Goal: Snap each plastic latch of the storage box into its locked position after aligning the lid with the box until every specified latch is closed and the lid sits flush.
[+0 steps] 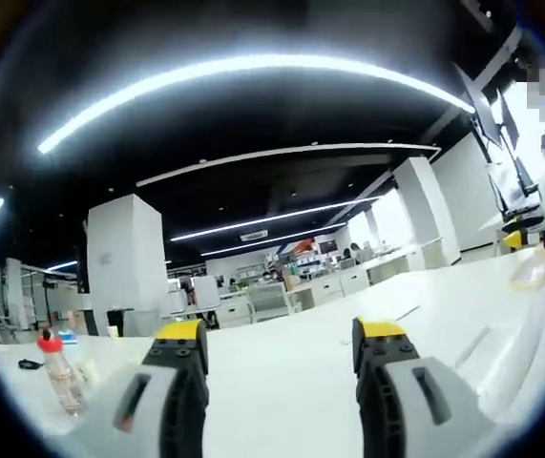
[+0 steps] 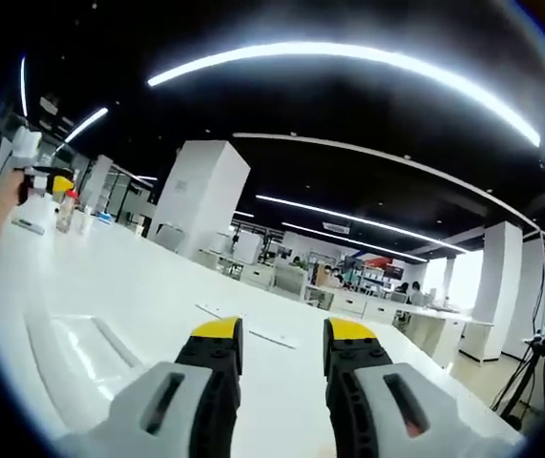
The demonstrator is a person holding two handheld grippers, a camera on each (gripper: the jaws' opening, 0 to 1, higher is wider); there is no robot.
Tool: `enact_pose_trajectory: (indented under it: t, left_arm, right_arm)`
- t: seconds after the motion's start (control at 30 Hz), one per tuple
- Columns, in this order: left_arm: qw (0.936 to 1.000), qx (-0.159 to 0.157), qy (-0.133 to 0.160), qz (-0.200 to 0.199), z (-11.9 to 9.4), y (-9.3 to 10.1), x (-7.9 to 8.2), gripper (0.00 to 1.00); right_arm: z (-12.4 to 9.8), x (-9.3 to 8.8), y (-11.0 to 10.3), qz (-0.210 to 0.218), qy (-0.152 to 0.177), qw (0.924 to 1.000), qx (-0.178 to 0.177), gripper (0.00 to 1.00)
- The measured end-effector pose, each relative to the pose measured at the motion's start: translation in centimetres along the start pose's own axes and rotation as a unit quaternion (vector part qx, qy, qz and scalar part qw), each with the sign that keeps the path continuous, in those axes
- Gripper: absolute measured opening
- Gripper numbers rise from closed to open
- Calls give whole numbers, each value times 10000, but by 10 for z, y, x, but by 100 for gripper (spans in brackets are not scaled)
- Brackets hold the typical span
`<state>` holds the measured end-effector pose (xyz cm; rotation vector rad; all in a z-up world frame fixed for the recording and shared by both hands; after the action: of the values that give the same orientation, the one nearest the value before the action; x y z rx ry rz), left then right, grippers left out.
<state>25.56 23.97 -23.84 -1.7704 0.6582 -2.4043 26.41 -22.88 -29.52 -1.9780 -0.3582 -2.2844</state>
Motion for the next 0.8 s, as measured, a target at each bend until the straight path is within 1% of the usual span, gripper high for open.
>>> enact_pose_trajectory:
  t: [0.03, 0.13, 0.27, 0.43, 0.57, 0.7, 0.8]
  left_arm:
    - [9999, -121, 37, 2, 3, 6, 4, 62]
    - [9996, -268, 33, 36, 9, 16, 10, 62]
    - [9980, -623, 133, 10, 19, 38, 21, 62]
    - [9928, -1184, 134, -125, 28, 65, 27, 61]
    - [9865, -1633, 71, -30, 36, 90, 32, 61]
    - [9760, -2176, -8, 41, 42, 118, 36, 61]
    - [9696, -2447, -31, 80, 48, 135, 40, 61]
  right_arm:
    - [0, 0, 1, 29, 15, 10000, -21, 33]
    - [0, 0, 1, 65, 38, 10000, -56, 33]
    - [-1, 1, 0, 77, 80, 9999, -54, 33]
    - [0, 3, -3, 149, 146, 9998, -25, 34]
    - [1, 4, -2, 168, 184, 9997, -28, 34]
    - [0, 7, -3, 284, 301, 9991, -11, 35]
    - [-1, 9, -2, 278, 355, 9990, -58, 35]
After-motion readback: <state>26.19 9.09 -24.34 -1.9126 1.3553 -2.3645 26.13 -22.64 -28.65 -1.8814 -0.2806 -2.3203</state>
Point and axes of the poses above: the point that each gripper's makers call its tool centre point, and the gripper's own axes: z roughly forward along the fingers, y roughly to its right, x roughly out of its top, the point moved 2 cm from there along -z, roughly backward along the fingers, and after that the axes turned 11 degrees about z, right-handed, at the moved point
